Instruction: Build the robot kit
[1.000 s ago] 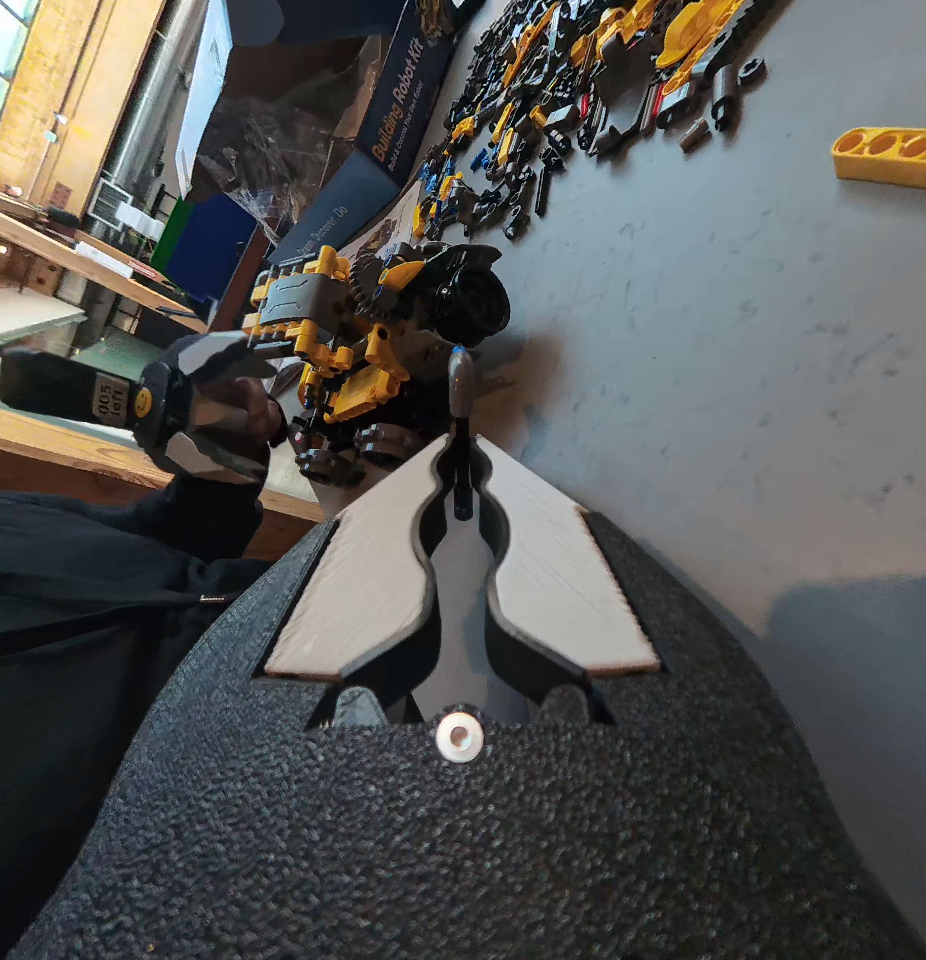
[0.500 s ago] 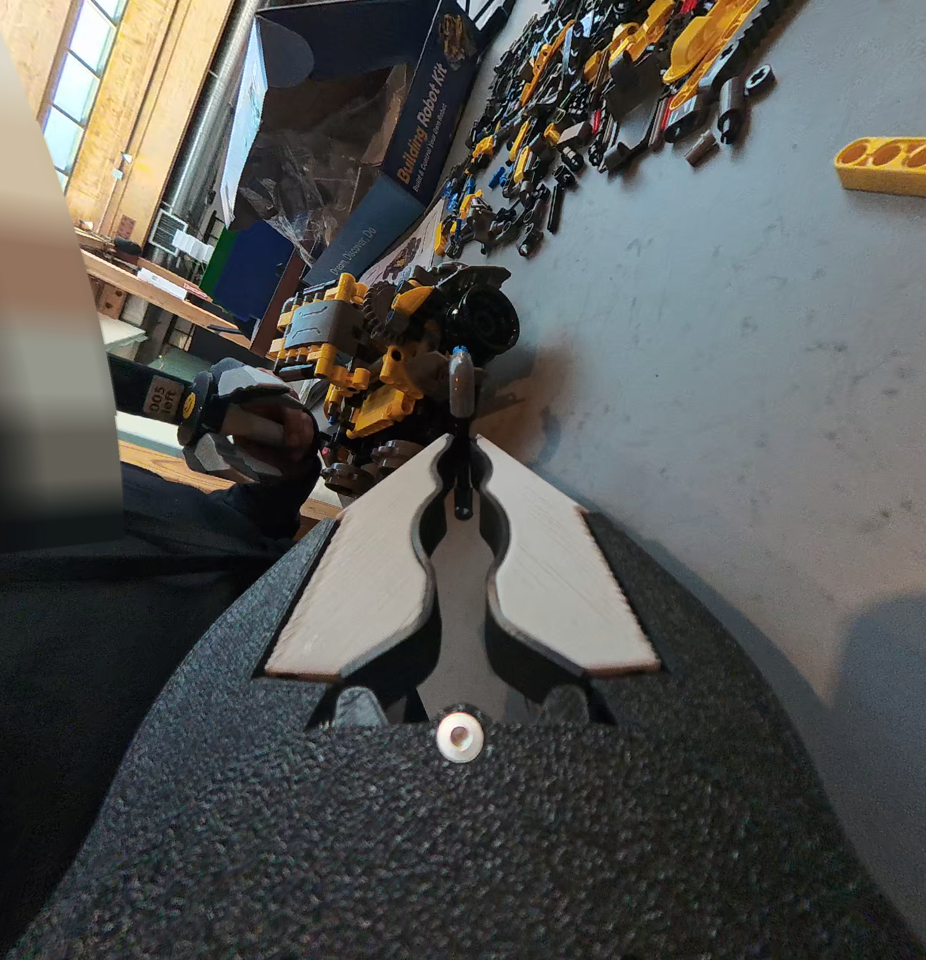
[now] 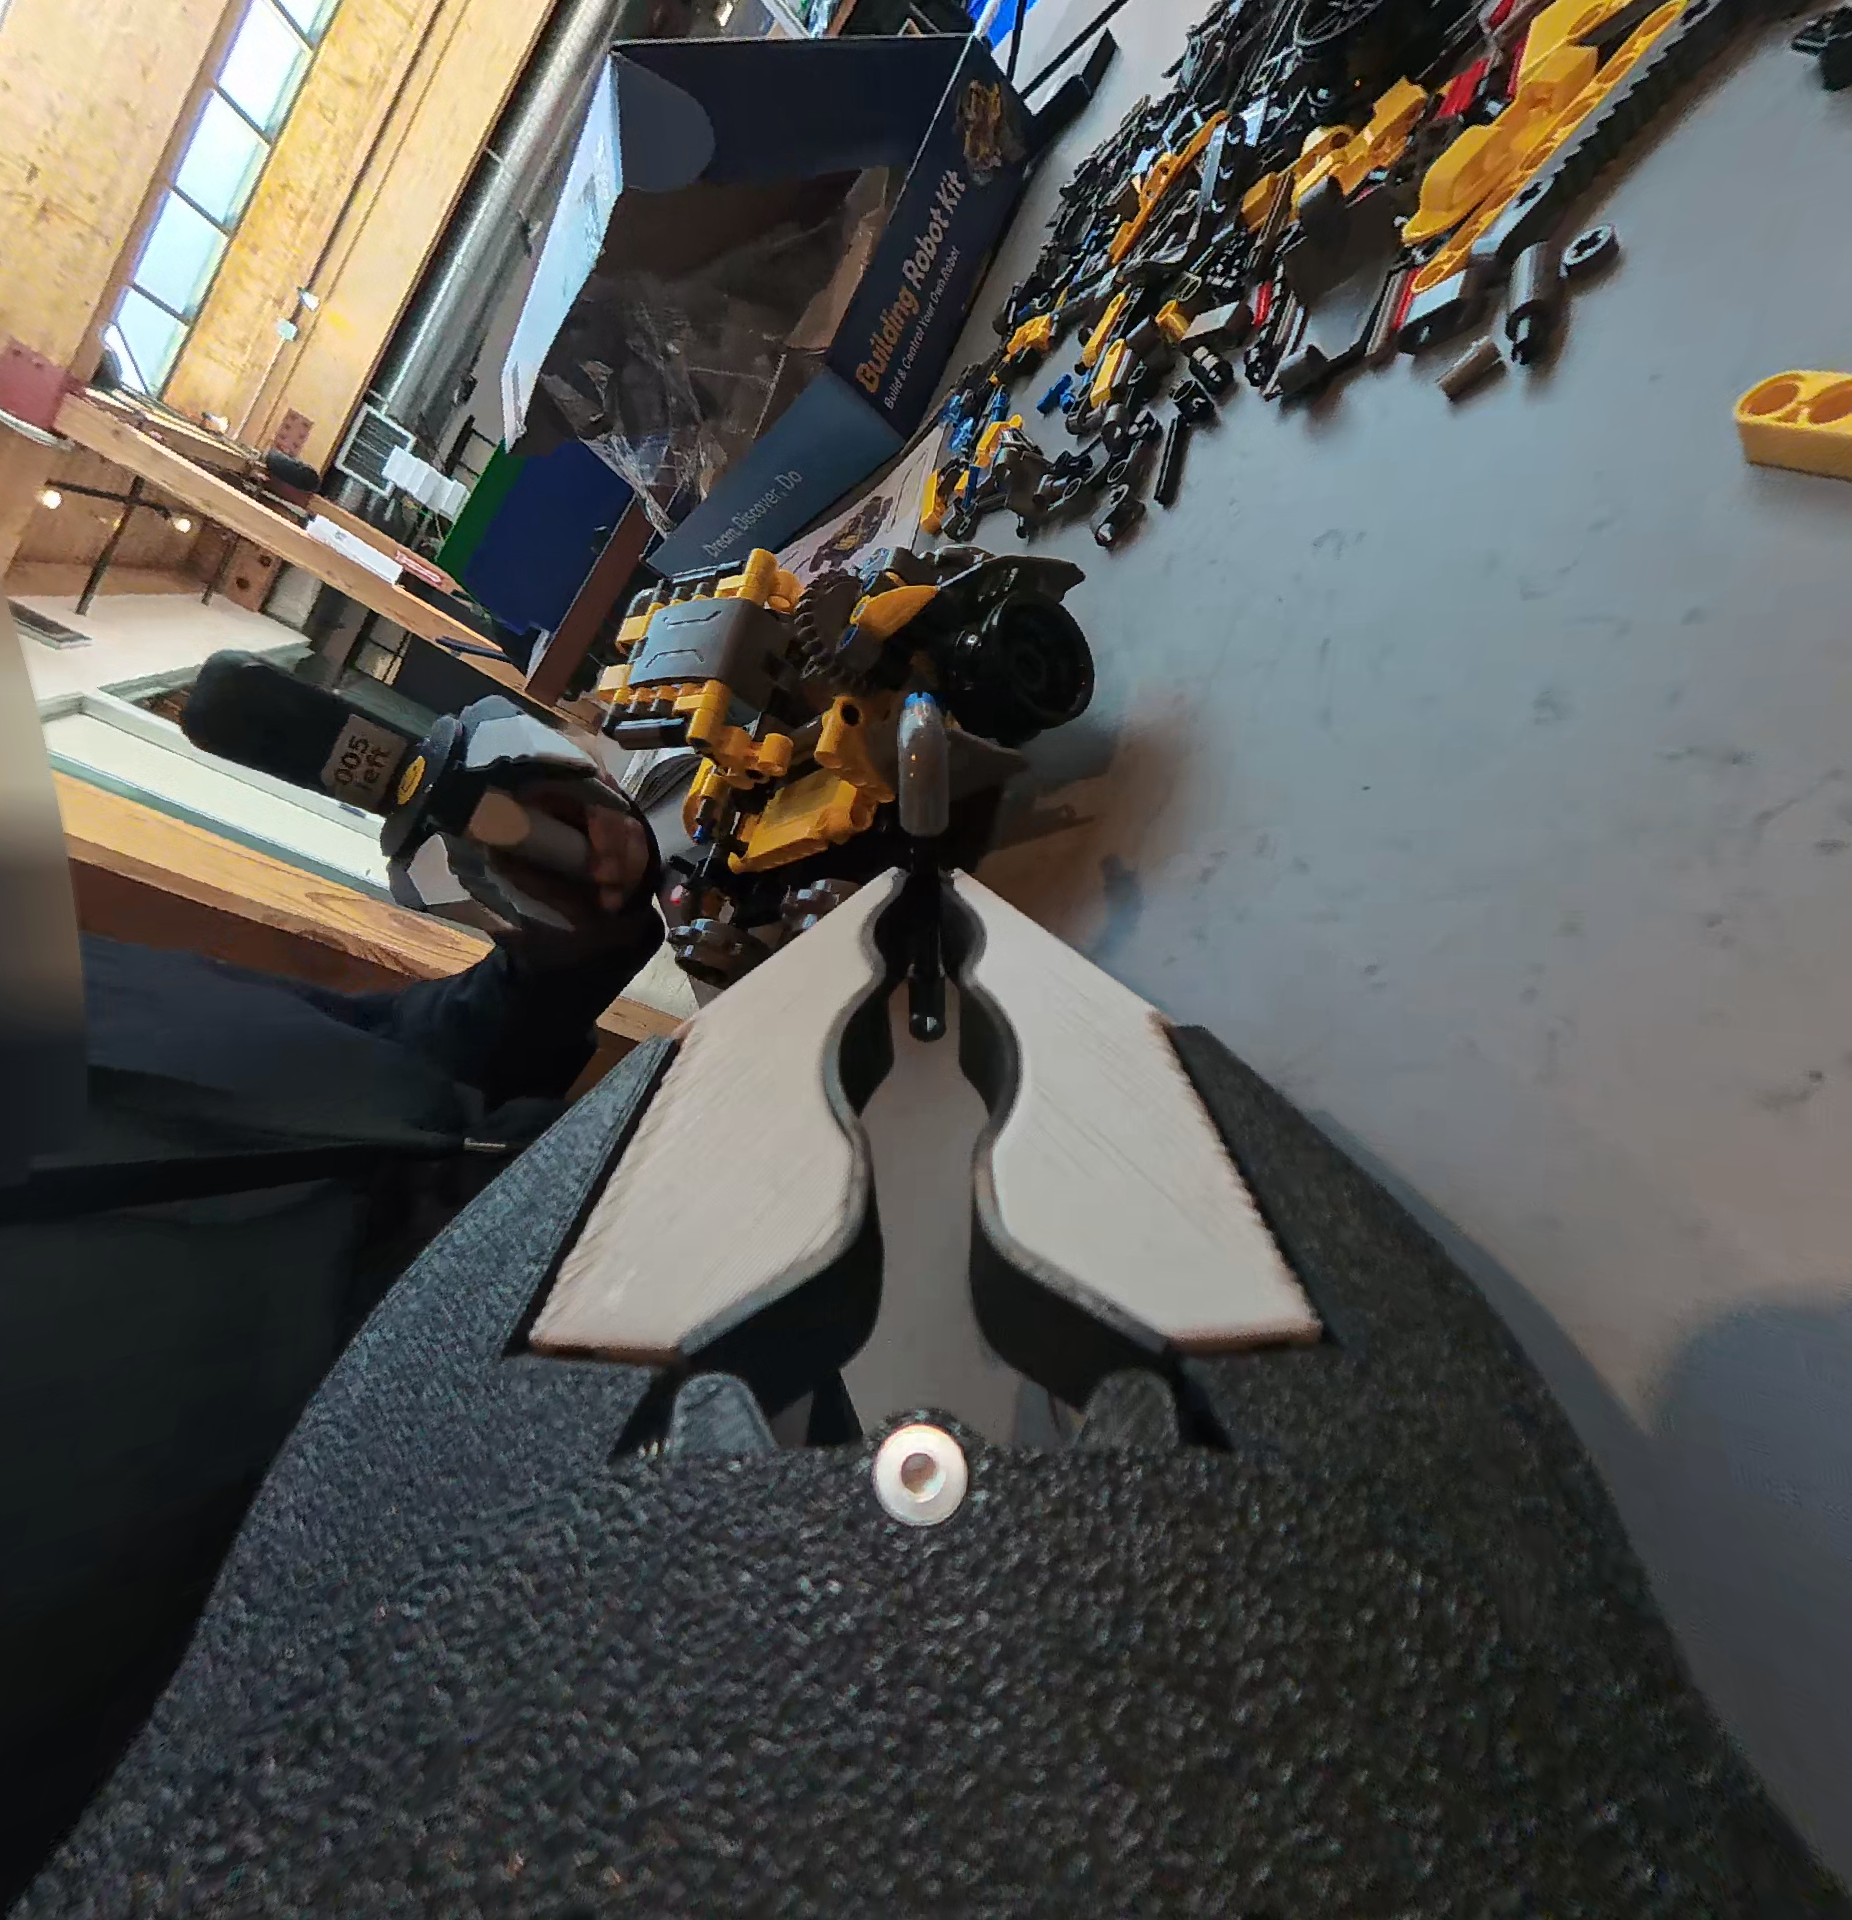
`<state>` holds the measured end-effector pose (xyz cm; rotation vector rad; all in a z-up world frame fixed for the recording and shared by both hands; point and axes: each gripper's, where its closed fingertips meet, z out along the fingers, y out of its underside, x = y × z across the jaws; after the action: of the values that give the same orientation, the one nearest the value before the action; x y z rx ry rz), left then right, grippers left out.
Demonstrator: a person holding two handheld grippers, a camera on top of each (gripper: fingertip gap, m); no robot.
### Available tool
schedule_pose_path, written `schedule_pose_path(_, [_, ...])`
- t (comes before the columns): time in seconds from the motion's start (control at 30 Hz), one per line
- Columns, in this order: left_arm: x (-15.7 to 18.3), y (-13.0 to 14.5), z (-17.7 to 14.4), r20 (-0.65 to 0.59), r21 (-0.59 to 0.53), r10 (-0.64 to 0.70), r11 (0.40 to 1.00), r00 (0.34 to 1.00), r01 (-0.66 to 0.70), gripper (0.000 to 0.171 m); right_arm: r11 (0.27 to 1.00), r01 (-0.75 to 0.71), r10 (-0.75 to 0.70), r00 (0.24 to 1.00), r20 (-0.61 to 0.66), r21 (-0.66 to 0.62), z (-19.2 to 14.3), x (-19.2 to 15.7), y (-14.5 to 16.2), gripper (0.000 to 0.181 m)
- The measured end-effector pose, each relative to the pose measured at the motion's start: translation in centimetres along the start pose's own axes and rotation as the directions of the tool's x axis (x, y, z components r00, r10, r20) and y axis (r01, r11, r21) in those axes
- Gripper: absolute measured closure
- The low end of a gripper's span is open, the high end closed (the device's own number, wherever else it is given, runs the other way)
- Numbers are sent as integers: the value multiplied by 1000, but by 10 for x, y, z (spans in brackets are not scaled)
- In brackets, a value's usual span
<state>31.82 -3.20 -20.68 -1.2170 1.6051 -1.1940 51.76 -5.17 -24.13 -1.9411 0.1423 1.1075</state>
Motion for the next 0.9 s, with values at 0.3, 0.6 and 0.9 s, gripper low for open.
schedule_pose_path(0.3, [-7,15,-3,321,-99,177,983,931,-153,123,995,101,-101,995,4,4,-1,-11,4,178])
schedule_pose_path(0.6, [-18,7,-17,413,-12,126,991,902,-133,99,995,94,-93,995,25,-36,2,-12,9,178])
schedule_pose_path(0.9, [-17,18,-15,282,-1,41,999,959,-42,115,996,79,-77,997,30,-42,3,-12,9,178])
